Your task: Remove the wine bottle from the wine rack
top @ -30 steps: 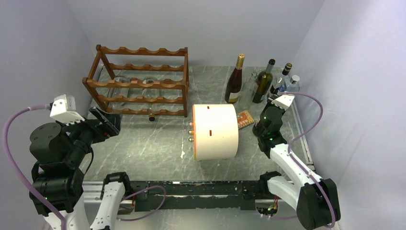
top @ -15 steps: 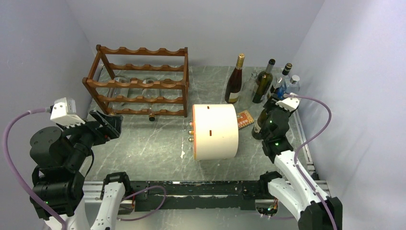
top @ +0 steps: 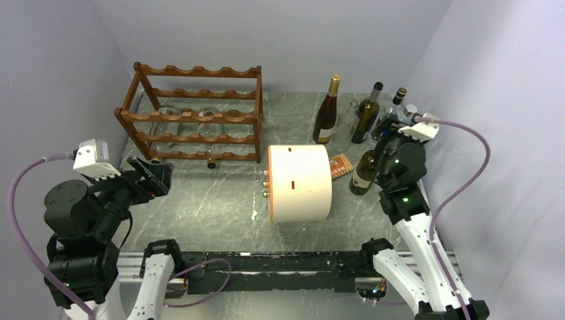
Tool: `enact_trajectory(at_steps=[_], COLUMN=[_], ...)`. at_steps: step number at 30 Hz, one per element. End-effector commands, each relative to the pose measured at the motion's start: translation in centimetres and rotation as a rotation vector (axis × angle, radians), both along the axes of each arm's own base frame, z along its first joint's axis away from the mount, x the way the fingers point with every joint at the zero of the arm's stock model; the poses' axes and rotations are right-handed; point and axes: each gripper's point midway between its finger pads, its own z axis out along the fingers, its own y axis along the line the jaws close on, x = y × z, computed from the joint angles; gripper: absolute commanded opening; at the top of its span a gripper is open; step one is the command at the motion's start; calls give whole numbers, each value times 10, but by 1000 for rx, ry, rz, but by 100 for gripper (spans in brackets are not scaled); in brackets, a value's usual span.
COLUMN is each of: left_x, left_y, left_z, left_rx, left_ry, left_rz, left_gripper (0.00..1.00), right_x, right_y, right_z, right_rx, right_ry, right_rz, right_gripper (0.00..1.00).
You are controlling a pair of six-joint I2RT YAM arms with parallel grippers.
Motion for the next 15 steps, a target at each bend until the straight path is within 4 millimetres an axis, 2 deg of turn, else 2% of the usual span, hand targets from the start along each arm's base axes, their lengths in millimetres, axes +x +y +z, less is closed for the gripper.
enact_trajectory(at_steps=[1, 4, 7, 10, 12, 15], left_x=[9, 16, 24, 37, 43, 51], left_y=[-5, -5, -2, -1, -2, -2], left_z=[32, 63, 106, 140, 159, 177], left_rx=[-5, 13, 51, 119, 150, 186], left_ry=[-87, -172, -300, -387, -437, -521], left_rz=[-34, -40, -37, -53, -73, -80], left_gripper=[94, 95, 97, 97, 97, 99], right_x=[-8, -25, -45, -67, -80, -92], right_y=[35, 60, 78, 91, 92, 84], right_z=[51, 96, 121, 134, 142, 150], right_rx=[68, 101, 130, 132, 115, 83], right_ry=[-28, -77, -80, -67, -65, -74], right_rz=[227, 395, 521, 618, 644, 622], right_gripper=[76, 79, 82, 85, 88, 99])
